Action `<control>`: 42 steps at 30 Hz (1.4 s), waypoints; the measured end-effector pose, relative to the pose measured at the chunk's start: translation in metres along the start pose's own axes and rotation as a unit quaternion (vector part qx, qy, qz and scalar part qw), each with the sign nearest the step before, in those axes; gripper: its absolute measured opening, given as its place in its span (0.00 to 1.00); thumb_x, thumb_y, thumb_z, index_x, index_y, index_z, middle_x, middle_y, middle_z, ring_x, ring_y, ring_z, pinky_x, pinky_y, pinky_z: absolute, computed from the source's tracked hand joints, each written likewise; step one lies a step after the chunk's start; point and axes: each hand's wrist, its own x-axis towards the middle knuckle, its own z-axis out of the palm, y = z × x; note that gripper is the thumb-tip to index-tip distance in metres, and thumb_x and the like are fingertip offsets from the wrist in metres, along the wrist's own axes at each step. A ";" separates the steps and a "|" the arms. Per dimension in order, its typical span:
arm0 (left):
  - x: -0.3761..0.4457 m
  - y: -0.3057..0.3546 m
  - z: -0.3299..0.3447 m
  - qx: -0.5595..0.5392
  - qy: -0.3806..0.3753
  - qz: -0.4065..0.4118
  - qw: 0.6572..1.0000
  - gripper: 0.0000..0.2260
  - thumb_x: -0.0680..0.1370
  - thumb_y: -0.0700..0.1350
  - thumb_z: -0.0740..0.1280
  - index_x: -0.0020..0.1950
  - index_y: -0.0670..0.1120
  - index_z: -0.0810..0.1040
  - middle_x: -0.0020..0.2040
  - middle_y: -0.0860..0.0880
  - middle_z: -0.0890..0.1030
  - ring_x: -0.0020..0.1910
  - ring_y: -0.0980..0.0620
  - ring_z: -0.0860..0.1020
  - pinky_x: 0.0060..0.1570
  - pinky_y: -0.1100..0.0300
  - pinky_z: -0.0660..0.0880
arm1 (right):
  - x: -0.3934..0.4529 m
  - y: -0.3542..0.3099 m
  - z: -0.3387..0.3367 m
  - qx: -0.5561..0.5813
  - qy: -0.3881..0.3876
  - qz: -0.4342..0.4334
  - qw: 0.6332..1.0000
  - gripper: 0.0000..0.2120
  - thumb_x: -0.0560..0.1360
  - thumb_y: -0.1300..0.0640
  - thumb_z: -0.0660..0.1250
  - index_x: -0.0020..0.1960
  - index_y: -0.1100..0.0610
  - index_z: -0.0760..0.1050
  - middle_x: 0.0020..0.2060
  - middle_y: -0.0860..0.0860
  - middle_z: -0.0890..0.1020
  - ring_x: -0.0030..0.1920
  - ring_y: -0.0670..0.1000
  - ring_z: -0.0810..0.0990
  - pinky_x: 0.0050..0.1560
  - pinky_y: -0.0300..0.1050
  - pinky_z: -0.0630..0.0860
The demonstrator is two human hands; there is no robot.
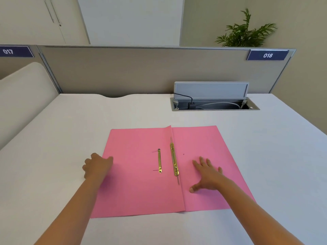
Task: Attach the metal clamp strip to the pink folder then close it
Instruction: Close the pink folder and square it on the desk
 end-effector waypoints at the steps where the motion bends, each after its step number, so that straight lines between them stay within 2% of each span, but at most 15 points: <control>1: 0.003 0.000 -0.003 -0.005 -0.004 -0.006 1.000 0.25 0.73 0.48 0.66 0.64 0.36 0.65 0.61 0.34 0.70 0.61 0.34 0.68 0.58 0.44 0.69 | 0.001 0.000 0.000 -0.002 -0.001 -0.001 1.000 0.55 0.64 0.39 0.73 0.77 0.50 0.42 0.77 0.51 0.39 0.77 0.55 0.38 0.72 0.68 0.44; 4: 0.006 0.003 -0.019 -0.048 -0.015 0.010 0.999 0.22 0.74 0.47 0.66 0.60 0.32 0.71 0.55 0.33 0.76 0.55 0.34 0.74 0.55 0.47 0.71 | 0.001 0.001 -0.001 0.000 0.004 -0.001 1.000 0.55 0.64 0.39 0.73 0.77 0.50 0.42 0.77 0.51 0.39 0.77 0.55 0.38 0.72 0.68 0.45; 7: -0.002 0.022 -0.044 -0.151 -0.023 0.039 0.987 0.20 0.75 0.45 0.67 0.57 0.30 0.73 0.56 0.32 0.76 0.56 0.34 0.74 0.51 0.48 0.70 | 0.001 0.001 -0.001 0.010 0.013 -0.001 1.000 0.55 0.63 0.39 0.73 0.77 0.50 0.43 0.77 0.51 0.40 0.77 0.55 0.39 0.72 0.68 0.45; 10: -0.026 0.053 -0.075 -0.249 -0.063 0.083 0.963 0.15 0.74 0.47 0.68 0.55 0.38 0.74 0.49 0.40 0.74 0.48 0.39 0.74 0.45 0.52 0.67 | -0.001 0.000 0.001 0.040 0.028 -0.001 0.999 0.52 0.64 0.40 0.73 0.77 0.50 0.46 0.78 0.51 0.43 0.77 0.54 0.42 0.73 0.66 0.46; 12: -0.050 0.074 -0.093 -0.268 -0.121 0.137 0.946 0.13 0.75 0.49 0.66 0.54 0.42 0.75 0.46 0.43 0.76 0.42 0.43 0.74 0.42 0.54 0.70 | -0.002 -0.001 0.001 0.120 0.063 -0.008 0.991 0.46 0.66 0.42 0.73 0.76 0.51 0.53 0.77 0.52 0.52 0.77 0.53 0.50 0.74 0.61 0.51; 16: -0.100 0.109 -0.102 -0.303 -0.261 0.244 0.883 0.18 0.78 0.55 0.59 0.57 0.44 0.77 0.44 0.48 0.81 0.35 0.50 0.78 0.37 0.56 0.71 | -0.015 -0.006 -0.021 0.421 0.111 -0.046 0.899 0.29 0.73 0.49 0.69 0.71 0.55 0.66 0.70 0.54 0.71 0.69 0.52 0.69 0.67 0.48 0.65; 20: -0.136 0.127 -0.065 -0.306 -0.374 0.253 0.838 0.21 0.79 0.58 0.52 0.59 0.47 0.75 0.51 0.49 0.84 0.45 0.47 0.81 0.41 0.56 0.73 | -0.031 0.003 -0.046 0.583 0.069 -0.054 0.807 0.22 0.77 0.44 0.58 0.66 0.53 0.71 0.63 0.51 0.77 0.62 0.51 0.75 0.64 0.53 0.69; 23: -0.153 0.130 -0.029 -0.262 -0.408 0.235 0.842 0.22 0.79 0.59 0.51 0.58 0.46 0.76 0.54 0.47 0.83 0.49 0.46 0.80 0.43 0.55 0.73 | -0.037 0.026 -0.061 0.669 0.054 -0.045 0.740 0.26 0.78 0.40 0.51 0.63 0.55 0.74 0.51 0.51 0.84 0.53 0.53 0.81 0.54 0.53 0.76; 26: -0.158 0.127 -0.001 -0.247 -0.398 0.191 0.863 0.20 0.79 0.57 0.54 0.55 0.44 0.77 0.51 0.44 0.81 0.46 0.46 0.78 0.43 0.55 0.73 | -0.048 0.049 -0.072 0.700 0.044 -0.037 0.712 0.31 0.76 0.36 0.47 0.58 0.58 0.76 0.37 0.53 0.85 0.38 0.52 0.82 0.37 0.45 0.77; 28: -0.157 0.122 0.012 -0.237 -0.372 0.163 0.882 0.19 0.79 0.55 0.55 0.56 0.42 0.76 0.50 0.44 0.78 0.47 0.46 0.76 0.44 0.54 0.72 | -0.054 0.062 -0.075 0.697 0.059 -0.020 0.714 0.31 0.77 0.37 0.45 0.50 0.59 0.77 0.27 0.52 0.83 0.28 0.50 0.82 0.26 0.41 0.77; 30: -0.154 0.116 0.021 -0.226 -0.356 0.137 0.896 0.17 0.79 0.53 0.56 0.56 0.42 0.74 0.47 0.47 0.76 0.48 0.46 0.74 0.46 0.53 0.71 | -0.059 0.076 -0.073 0.690 0.073 0.007 0.720 0.31 0.79 0.40 0.43 0.43 0.60 0.76 0.21 0.51 0.79 0.22 0.49 0.79 0.23 0.39 0.75; 33: -0.153 0.108 0.030 -0.212 -0.349 0.109 0.906 0.10 0.80 0.51 0.56 0.52 0.45 0.69 0.45 0.49 0.73 0.51 0.46 0.71 0.53 0.50 0.69 | -0.058 0.100 -0.064 0.667 0.076 0.055 0.739 0.30 0.78 0.38 0.48 0.49 0.60 0.79 0.32 0.54 0.82 0.32 0.53 0.80 0.38 0.46 0.76; 35: -0.154 0.104 0.035 -0.211 -0.344 0.097 0.910 0.08 0.80 0.50 0.56 0.51 0.45 0.66 0.44 0.50 0.71 0.51 0.46 0.69 0.53 0.51 0.68 | -0.053 0.111 -0.055 0.613 0.091 0.102 0.778 0.26 0.79 0.41 0.53 0.55 0.60 0.79 0.42 0.55 0.82 0.42 0.55 0.80 0.45 0.49 0.74; 38: -0.155 0.098 0.042 -0.204 -0.340 0.081 0.914 0.07 0.80 0.47 0.57 0.47 0.44 0.68 0.37 0.53 0.70 0.47 0.47 0.70 0.48 0.54 0.67 | -0.047 0.112 -0.042 0.521 0.111 0.154 0.832 0.19 0.80 0.49 0.57 0.55 0.63 0.78 0.48 0.56 0.81 0.45 0.54 0.78 0.45 0.46 0.73; 42: -0.156 0.096 0.052 -0.203 -0.338 0.078 0.916 0.12 0.77 0.41 0.59 0.33 0.45 0.69 0.33 0.49 0.71 0.32 0.52 0.68 0.33 0.59 0.65 | -0.031 0.106 -0.026 0.379 0.142 0.194 0.894 0.15 0.78 0.58 0.58 0.53 0.68 0.78 0.49 0.60 0.82 0.47 0.57 0.78 0.50 0.50 0.74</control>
